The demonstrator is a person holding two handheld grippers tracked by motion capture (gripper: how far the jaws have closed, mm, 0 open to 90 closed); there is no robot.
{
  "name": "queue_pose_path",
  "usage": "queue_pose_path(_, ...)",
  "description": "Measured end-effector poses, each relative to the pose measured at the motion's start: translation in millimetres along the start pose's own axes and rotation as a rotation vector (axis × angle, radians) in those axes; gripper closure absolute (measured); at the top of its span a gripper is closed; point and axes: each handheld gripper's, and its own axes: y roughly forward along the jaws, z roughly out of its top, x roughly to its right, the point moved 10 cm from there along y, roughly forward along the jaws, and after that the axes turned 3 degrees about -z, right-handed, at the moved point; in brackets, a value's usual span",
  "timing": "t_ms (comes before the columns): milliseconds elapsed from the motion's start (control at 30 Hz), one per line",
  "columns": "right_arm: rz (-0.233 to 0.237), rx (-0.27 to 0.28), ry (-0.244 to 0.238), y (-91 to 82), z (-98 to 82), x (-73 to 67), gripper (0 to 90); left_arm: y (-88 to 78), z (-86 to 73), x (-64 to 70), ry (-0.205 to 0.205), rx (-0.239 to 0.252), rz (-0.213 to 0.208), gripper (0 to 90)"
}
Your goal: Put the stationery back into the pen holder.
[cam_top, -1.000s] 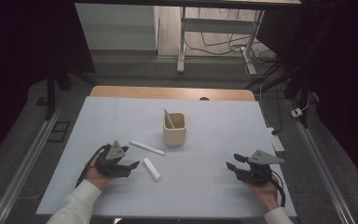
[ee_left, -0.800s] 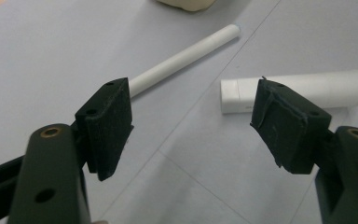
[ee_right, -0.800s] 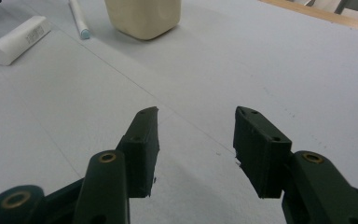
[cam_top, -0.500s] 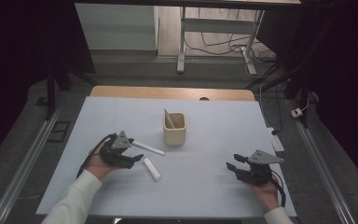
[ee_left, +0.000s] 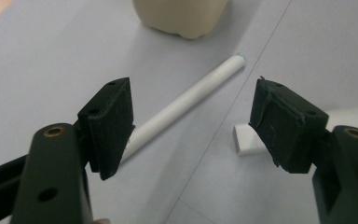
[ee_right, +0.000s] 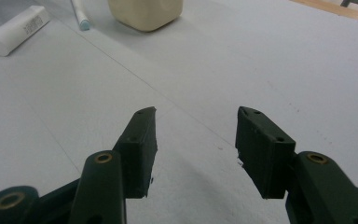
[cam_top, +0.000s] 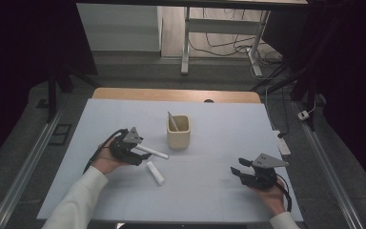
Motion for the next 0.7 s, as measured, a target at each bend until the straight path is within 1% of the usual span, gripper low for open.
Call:
queue_pose_path(100, 0.0, -0.001, -0.002, 0.1, -0.2, 0.1, 47.9, 2.4, 3.8, -1.0, 0.015, -0.008, -0.013, 30.4)
queue_pose_path(167, 0.005, 0.0, -0.001, 0.2, -0.2, -0.3, 47.8, 3.8, 5.7, -3.0, 0.023, -0.017, -0.006, 30.5)
queue_pose_path(267, 0.001, -0.004, -0.005, 0.1, -0.7, -0.1, 47.9, 5.3, 9.4, -5.7, 0.025, -0.013, -0.011, 30.7)
queue_pose_path(333, 0.006, -0.003, -0.004, 0.4, -0.8, -0.4, 47.8, 5.9, 11.0, -7.7, 0.029, -0.016, -0.021, 31.2)
queue_pose_path(467, 0.007, -0.002, -0.005, 0.2, -0.5, -0.4, 47.8, 7.0, 10.5, -11.9, 0.035, -0.045, -0.052, 31.3)
queue_pose_path(567, 0.008, -0.003, -0.005, 0.4, -0.8, 0.0, 47.7, 8.8, 9.5, -14.5, 0.028, -0.061, -0.08, 31.6)
queue_pose_path(700, 0.008, -0.003, 0.0, 0.7, -1.2, 0.5, 47.8, 13.5, 7.9, -16.8, 0.04, -0.091, -0.093, 31.6)
